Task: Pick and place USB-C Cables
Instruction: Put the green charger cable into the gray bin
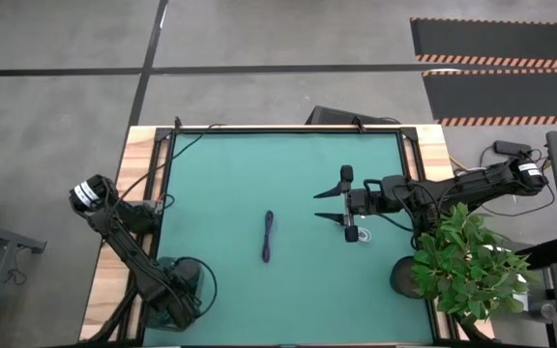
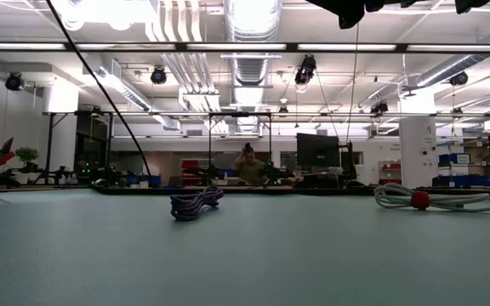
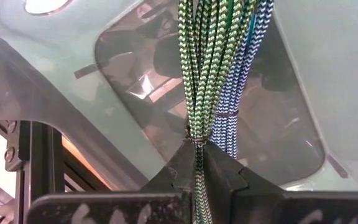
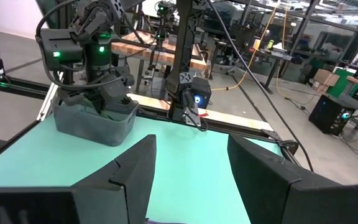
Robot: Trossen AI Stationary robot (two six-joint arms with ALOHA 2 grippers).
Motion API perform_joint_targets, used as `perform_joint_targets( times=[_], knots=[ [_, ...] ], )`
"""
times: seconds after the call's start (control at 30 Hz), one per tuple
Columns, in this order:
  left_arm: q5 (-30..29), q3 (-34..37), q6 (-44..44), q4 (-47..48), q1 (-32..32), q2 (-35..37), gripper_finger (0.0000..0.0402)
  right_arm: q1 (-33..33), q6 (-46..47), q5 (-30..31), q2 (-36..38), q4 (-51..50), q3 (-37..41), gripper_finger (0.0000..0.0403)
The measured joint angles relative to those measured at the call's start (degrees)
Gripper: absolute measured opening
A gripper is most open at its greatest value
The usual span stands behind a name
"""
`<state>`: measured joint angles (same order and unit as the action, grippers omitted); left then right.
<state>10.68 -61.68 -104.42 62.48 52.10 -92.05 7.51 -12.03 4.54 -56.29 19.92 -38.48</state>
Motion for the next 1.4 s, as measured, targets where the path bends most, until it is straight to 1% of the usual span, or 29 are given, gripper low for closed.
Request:
perform_joint_targets(
  times=[0.17,0.43,1.4],
  knots=[
    [0.0,1.0,0.0,0.0,0.0,0.0,0.0004,0.0,0.0,0.0,0.0,0.0,0.0,0.0192],
    [0.0,2.7,-0.1,-0.4,0.0,0.0,0.0035,0.0,0.0,0.0,0.0,0.0,0.0,0.0192],
    [0.0,2.4,-0.2,-0.8,0.0,0.0,0.0038,0.0,-0.2,0.0,0.0,0.0,0.0,0.0192]
  ],
)
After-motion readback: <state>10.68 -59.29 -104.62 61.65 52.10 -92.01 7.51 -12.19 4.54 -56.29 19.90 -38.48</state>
